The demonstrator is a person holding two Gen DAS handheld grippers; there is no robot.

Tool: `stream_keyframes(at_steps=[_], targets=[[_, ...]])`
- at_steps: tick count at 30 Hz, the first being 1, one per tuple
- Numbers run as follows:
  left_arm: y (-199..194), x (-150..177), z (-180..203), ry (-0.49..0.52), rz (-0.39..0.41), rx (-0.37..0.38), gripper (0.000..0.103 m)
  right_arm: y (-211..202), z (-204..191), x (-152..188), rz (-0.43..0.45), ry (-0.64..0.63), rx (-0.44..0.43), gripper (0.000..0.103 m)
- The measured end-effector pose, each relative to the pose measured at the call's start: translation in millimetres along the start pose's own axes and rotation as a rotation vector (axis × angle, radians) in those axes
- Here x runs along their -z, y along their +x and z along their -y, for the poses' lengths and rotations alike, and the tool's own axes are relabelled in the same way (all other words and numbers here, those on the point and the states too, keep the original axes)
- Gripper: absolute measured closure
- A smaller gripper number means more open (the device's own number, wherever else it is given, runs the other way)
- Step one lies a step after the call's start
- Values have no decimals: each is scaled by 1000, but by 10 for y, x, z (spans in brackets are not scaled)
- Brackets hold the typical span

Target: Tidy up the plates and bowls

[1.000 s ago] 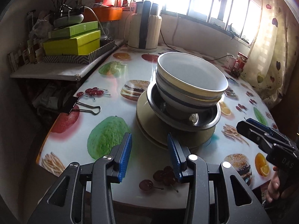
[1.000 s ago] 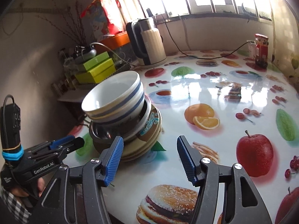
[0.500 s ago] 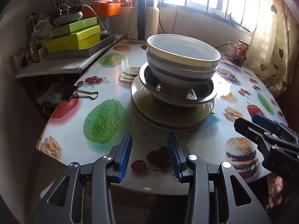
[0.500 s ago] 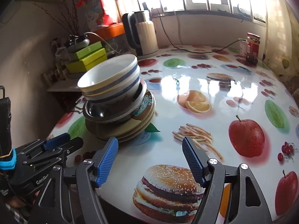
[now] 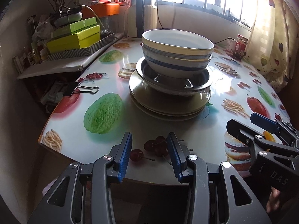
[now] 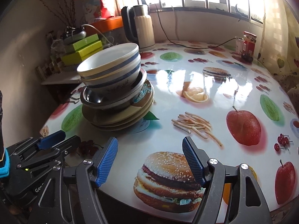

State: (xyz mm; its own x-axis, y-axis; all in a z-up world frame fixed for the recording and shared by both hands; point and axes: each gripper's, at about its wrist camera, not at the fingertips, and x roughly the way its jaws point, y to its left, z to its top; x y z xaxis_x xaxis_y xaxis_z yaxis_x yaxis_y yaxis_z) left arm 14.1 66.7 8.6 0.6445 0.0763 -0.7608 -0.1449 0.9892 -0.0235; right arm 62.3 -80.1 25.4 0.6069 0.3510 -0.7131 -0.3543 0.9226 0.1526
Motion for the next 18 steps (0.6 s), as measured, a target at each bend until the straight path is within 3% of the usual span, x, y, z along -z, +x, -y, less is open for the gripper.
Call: stream_keyframes(at_steps=[18], targets=[[84, 26, 25, -1, -29, 5, 63, 87, -43, 47, -45, 7, 30, 31]])
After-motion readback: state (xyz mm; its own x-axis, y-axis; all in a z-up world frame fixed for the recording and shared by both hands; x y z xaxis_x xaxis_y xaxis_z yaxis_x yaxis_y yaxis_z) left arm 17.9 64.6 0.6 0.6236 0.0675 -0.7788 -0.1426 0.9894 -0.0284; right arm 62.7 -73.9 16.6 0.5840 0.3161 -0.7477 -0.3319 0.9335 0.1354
